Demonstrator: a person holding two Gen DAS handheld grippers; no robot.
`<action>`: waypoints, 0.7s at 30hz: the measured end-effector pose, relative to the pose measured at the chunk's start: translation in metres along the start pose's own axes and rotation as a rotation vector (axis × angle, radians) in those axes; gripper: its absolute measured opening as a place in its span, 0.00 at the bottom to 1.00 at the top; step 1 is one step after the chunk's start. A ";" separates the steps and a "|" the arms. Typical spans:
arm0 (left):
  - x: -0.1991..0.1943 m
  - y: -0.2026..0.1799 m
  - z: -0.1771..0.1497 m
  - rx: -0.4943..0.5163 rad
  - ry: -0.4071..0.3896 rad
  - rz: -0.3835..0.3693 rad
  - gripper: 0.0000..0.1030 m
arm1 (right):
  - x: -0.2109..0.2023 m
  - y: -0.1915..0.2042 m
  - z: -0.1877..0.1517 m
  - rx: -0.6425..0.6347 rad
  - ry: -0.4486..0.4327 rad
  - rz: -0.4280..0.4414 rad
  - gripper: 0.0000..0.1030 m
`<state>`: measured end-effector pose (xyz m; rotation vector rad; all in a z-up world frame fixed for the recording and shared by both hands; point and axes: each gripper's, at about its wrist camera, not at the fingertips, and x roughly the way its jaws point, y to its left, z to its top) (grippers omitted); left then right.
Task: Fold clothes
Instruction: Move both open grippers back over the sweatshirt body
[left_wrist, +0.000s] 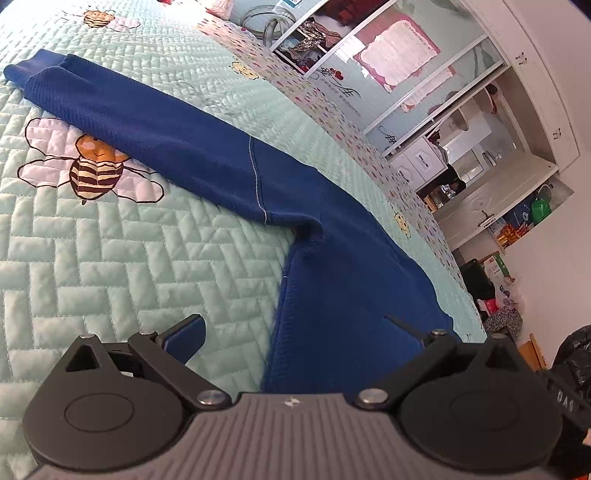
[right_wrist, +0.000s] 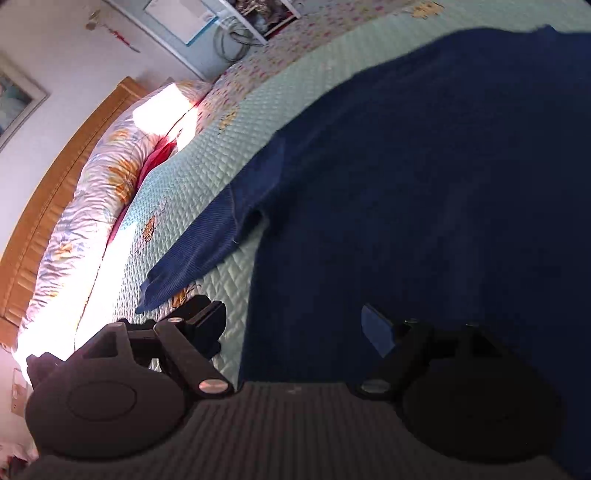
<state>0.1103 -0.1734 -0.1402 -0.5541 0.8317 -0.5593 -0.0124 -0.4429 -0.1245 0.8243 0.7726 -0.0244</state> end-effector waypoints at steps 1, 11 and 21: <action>0.000 -0.002 -0.001 0.005 0.001 -0.001 1.00 | 0.001 -0.012 -0.006 0.055 0.017 0.003 0.79; 0.000 -0.015 -0.007 0.038 -0.002 -0.048 1.00 | -0.015 -0.025 -0.018 0.150 -0.014 0.123 0.79; 0.006 -0.055 -0.028 0.200 0.081 -0.337 1.00 | -0.029 -0.065 -0.052 0.299 -0.021 0.167 0.79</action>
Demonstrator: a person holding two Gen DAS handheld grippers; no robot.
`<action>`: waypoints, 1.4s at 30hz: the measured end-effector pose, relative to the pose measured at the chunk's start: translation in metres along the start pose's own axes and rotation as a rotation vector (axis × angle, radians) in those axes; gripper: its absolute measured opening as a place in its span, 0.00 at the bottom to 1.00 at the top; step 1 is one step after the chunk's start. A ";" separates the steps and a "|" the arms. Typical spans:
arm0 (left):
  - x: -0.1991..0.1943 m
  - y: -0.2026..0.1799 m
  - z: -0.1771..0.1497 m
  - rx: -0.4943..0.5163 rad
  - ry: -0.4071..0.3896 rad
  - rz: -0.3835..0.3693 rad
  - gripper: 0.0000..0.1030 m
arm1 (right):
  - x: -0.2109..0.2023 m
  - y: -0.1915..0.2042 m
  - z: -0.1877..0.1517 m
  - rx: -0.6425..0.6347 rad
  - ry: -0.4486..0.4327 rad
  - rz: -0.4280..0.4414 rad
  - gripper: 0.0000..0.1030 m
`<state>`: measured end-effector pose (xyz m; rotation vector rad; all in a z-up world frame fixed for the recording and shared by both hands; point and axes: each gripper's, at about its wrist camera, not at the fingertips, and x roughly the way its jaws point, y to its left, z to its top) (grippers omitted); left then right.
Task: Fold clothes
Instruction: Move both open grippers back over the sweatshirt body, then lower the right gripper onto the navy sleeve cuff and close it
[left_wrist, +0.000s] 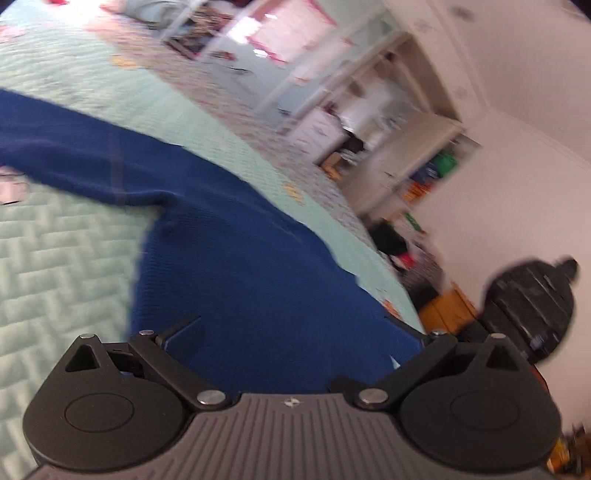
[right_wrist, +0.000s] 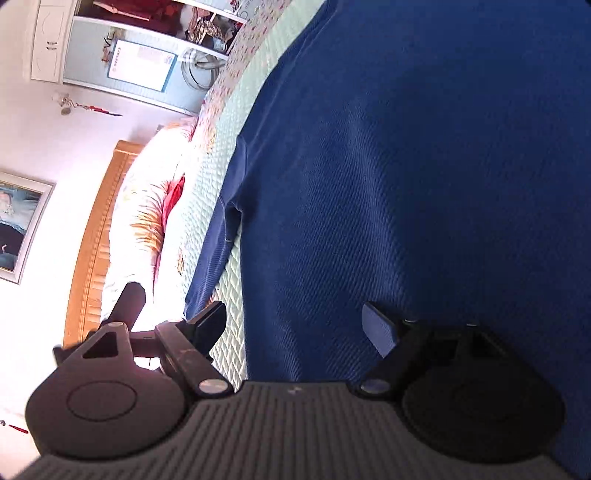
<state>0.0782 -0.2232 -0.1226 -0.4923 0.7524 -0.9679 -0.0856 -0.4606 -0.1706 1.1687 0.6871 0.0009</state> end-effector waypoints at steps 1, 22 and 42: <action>0.007 -0.005 -0.003 0.033 0.027 -0.006 1.00 | -0.006 0.002 -0.001 -0.006 -0.021 -0.006 0.79; 0.052 0.001 -0.029 0.123 0.119 0.134 1.00 | -0.058 -0.031 0.011 0.019 -0.134 0.027 0.80; 0.034 0.011 -0.009 0.003 0.091 0.234 1.00 | 0.010 0.064 0.055 -0.368 -0.013 -0.295 0.79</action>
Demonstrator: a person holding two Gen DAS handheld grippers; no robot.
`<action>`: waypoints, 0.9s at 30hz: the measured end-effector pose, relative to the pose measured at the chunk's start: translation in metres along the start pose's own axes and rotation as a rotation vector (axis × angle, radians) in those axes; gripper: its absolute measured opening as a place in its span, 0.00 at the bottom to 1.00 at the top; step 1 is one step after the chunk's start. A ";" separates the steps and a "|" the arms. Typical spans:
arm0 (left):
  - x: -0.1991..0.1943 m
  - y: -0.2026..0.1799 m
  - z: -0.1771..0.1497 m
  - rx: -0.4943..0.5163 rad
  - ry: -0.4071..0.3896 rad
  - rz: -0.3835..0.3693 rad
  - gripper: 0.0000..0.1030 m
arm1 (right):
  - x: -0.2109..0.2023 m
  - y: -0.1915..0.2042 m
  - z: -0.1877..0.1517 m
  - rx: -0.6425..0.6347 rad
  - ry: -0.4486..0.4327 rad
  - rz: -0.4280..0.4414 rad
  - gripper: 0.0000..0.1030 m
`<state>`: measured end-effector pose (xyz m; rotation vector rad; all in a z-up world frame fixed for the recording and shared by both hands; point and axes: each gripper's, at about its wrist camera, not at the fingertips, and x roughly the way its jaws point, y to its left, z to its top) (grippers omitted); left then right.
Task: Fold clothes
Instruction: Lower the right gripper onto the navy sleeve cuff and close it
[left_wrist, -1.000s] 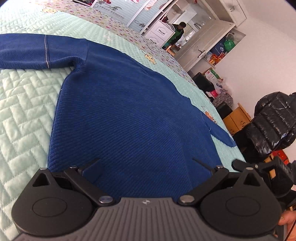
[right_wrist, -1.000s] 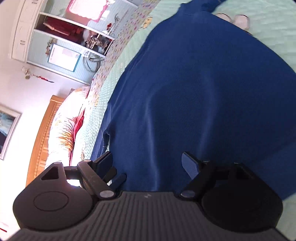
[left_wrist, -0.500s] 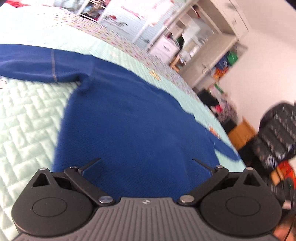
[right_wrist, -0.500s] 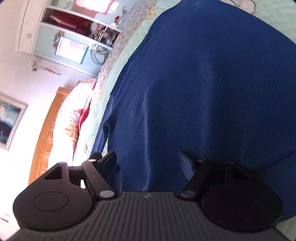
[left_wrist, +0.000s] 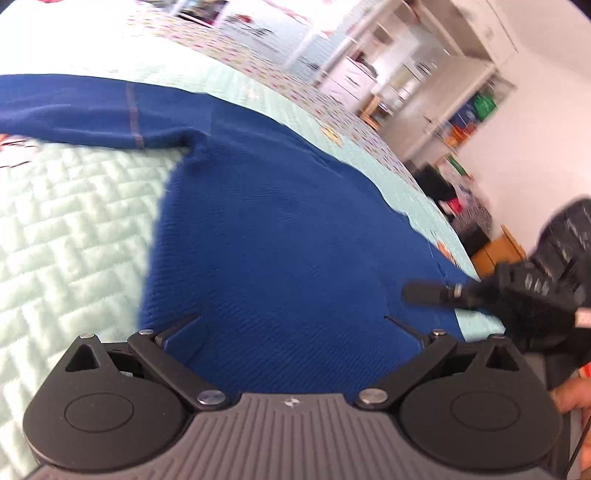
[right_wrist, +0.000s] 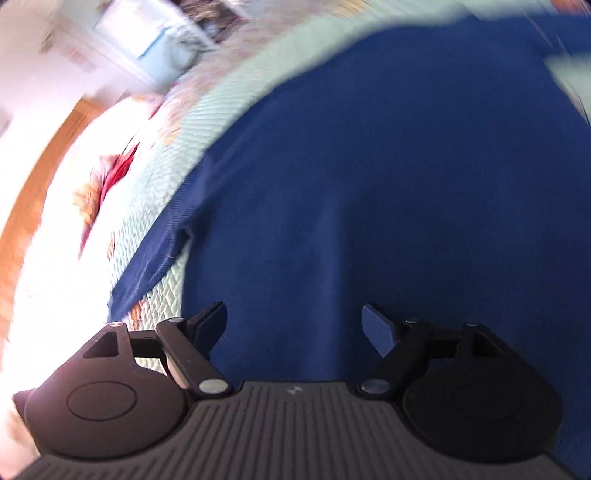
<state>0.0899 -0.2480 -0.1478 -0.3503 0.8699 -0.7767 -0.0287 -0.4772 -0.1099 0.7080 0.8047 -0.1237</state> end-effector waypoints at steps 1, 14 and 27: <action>-0.004 0.001 0.001 -0.012 -0.016 0.015 1.00 | 0.005 0.033 0.012 -0.148 -0.023 -0.004 0.79; -0.107 0.082 0.001 -0.511 -0.456 0.125 1.00 | 0.137 0.365 0.002 -1.459 0.001 0.179 0.79; -0.186 0.161 -0.021 -0.899 -0.655 0.419 0.94 | 0.234 0.401 -0.085 -1.475 0.079 0.247 0.77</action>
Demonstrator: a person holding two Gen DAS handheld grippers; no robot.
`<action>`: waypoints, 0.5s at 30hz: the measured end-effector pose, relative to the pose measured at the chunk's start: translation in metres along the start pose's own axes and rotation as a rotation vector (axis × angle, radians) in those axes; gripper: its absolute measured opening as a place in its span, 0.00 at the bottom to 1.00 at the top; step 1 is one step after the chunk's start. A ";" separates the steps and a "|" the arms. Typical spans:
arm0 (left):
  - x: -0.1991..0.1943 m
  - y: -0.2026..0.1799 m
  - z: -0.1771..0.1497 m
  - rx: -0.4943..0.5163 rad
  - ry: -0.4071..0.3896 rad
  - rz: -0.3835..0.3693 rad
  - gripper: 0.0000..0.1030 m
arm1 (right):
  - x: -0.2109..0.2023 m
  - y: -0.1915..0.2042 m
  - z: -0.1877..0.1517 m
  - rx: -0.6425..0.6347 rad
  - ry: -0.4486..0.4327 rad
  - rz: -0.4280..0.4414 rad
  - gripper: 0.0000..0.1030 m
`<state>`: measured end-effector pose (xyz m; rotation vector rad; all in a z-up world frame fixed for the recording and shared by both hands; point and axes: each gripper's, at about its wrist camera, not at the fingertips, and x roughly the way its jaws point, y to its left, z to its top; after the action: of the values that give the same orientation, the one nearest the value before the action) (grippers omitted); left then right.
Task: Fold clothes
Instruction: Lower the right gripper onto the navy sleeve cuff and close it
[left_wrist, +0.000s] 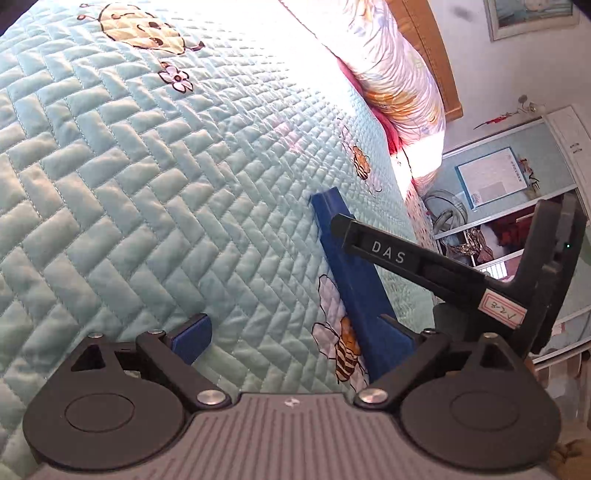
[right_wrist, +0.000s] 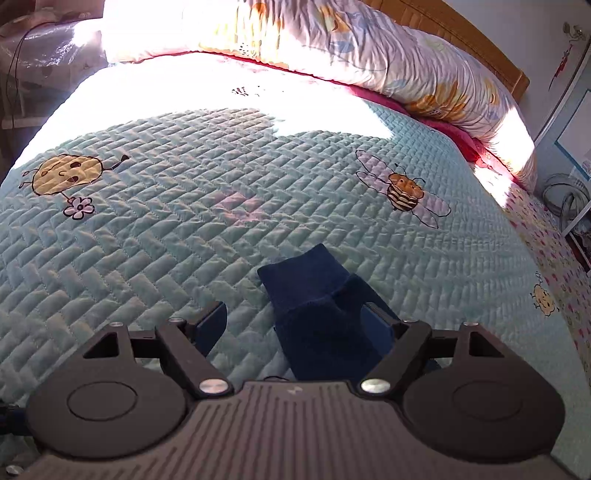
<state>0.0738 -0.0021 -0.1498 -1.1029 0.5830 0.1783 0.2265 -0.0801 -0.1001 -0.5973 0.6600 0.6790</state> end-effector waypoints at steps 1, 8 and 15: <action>-0.003 0.000 0.002 0.003 -0.023 -0.011 0.96 | 0.006 0.000 0.003 0.007 -0.002 0.006 0.77; -0.013 0.005 0.013 -0.031 -0.111 -0.003 1.00 | 0.036 0.013 -0.002 -0.082 0.078 -0.098 0.77; -0.006 0.009 0.013 -0.076 -0.119 0.032 0.98 | 0.048 0.031 -0.006 -0.033 0.086 -0.310 0.77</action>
<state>0.0696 0.0147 -0.1499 -1.1486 0.4907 0.2944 0.2310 -0.0468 -0.1469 -0.7443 0.6196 0.3772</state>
